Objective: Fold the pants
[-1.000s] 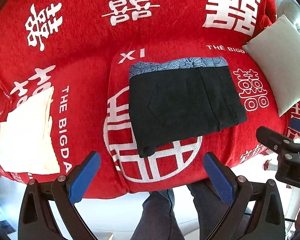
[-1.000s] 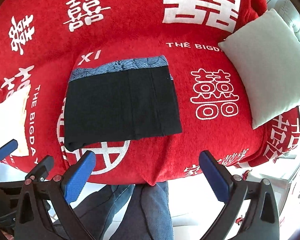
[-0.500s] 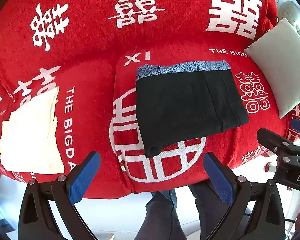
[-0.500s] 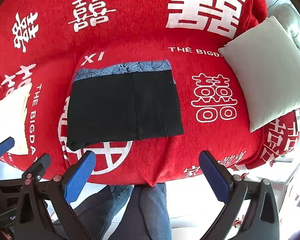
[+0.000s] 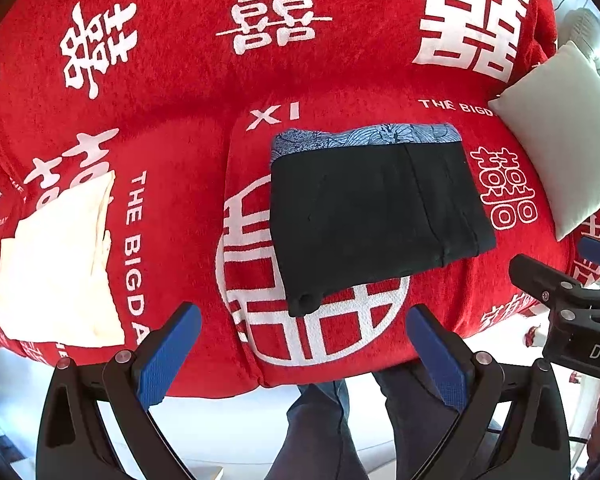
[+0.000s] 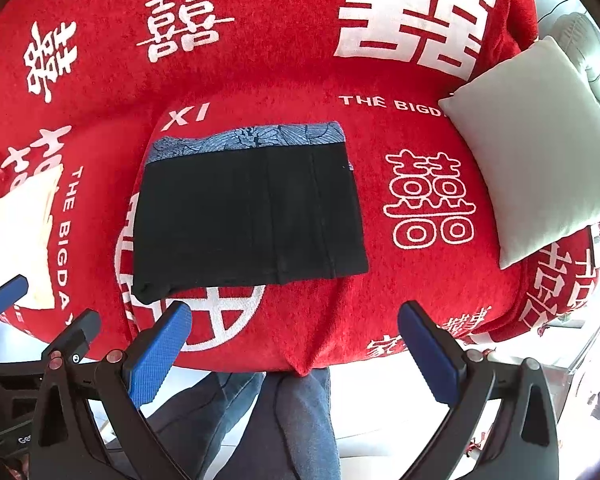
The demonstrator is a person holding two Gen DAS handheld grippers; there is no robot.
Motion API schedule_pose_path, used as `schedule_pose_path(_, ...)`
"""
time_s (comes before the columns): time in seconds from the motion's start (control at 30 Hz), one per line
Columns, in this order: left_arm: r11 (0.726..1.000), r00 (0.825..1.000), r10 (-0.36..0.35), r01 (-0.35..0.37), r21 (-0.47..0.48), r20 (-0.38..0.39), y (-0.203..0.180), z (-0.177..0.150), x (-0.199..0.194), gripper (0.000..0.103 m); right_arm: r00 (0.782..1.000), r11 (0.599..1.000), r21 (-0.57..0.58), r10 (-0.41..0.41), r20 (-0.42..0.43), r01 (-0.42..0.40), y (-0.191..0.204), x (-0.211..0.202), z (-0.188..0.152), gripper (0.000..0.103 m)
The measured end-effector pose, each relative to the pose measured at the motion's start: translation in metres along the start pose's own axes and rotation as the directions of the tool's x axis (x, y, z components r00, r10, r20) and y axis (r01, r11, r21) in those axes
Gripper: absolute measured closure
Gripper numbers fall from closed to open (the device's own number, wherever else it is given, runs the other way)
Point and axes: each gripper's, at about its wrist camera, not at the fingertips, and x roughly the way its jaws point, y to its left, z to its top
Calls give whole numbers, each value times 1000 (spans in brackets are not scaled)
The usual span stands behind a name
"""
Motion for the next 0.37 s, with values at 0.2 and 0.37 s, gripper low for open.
schedule_pose_path(0.2, 1000, 1000, -7, 7, -8, -5, -1, 1, 6, 0, 1000, 1000, -13, 15, 3, -15, 0, 5, 2, 0)
schedule_pose_path(0.37, 1000, 1000, -8, 8, 0, 7, -5, 2, 6, 0, 1000, 1000, -12, 15, -7, -16, -2, 9, 5, 0)
